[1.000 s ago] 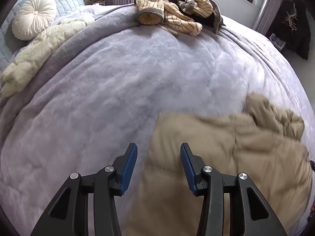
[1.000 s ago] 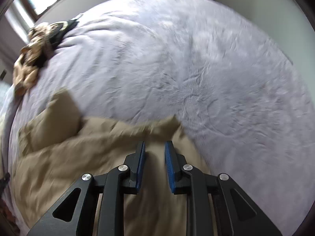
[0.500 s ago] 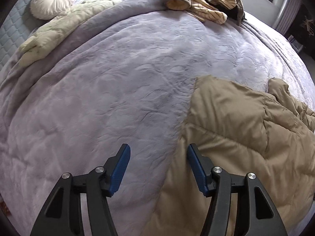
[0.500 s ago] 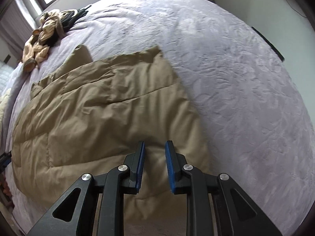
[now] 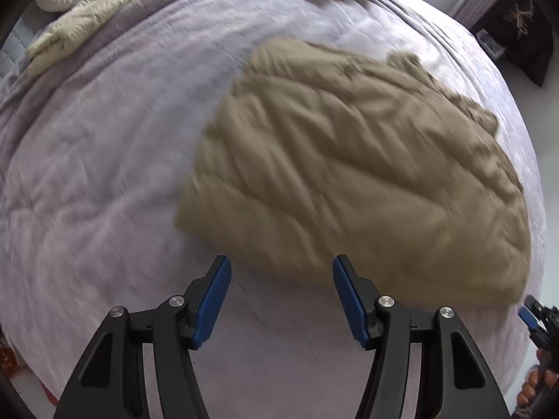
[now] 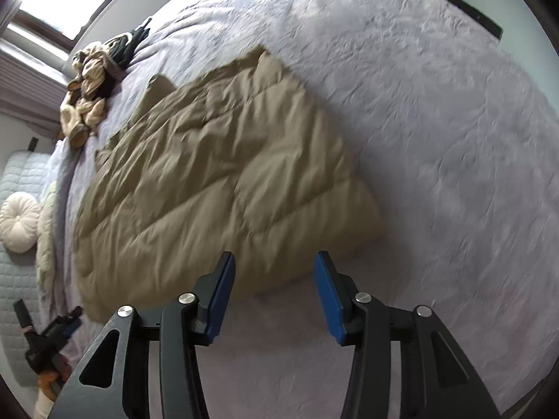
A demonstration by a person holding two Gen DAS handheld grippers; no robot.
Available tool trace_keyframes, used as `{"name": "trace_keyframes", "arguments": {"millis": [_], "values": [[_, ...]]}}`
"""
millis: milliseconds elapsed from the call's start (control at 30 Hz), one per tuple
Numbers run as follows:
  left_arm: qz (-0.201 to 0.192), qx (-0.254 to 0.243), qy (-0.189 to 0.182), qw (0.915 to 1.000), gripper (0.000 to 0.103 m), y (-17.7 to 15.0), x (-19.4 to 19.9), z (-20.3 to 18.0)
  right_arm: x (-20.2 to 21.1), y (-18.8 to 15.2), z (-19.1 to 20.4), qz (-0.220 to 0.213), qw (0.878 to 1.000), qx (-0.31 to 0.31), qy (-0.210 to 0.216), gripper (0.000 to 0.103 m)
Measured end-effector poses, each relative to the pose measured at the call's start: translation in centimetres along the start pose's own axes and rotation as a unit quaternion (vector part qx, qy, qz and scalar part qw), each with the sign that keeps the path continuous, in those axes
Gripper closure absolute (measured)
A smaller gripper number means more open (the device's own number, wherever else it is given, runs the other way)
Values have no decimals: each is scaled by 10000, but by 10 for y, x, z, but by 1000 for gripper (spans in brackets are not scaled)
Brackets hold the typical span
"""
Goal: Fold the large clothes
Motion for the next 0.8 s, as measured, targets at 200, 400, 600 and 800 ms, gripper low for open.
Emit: {"name": "trace_keyframes", "arguments": {"millis": [200,400,600,800], "values": [[182,-8,-198,9996,31,-35,13,-30,1,-25,8,313,9990,5,314,36],[-33,-105,-109,9999,3,-46,29,-37,0,-40,10,570,9970,130,513,24],[148,-189,-17,9997,3,-59,24,-38,2,-47,8,617,9963,145,588,21],[266,-281,-124,9992,3,-67,10,-40,6,-56,12,511,9964,237,638,0]]}}
Point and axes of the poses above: each gripper's, at about its wrist camera, not at the fingertips, and x roughly against the way its jaws point, z to its left, y to its top, the point moved 10 cm from there along -x, roughly the way its jaws point, and after that the axes turned 9 degrees about -z, right-handed, at the moved point
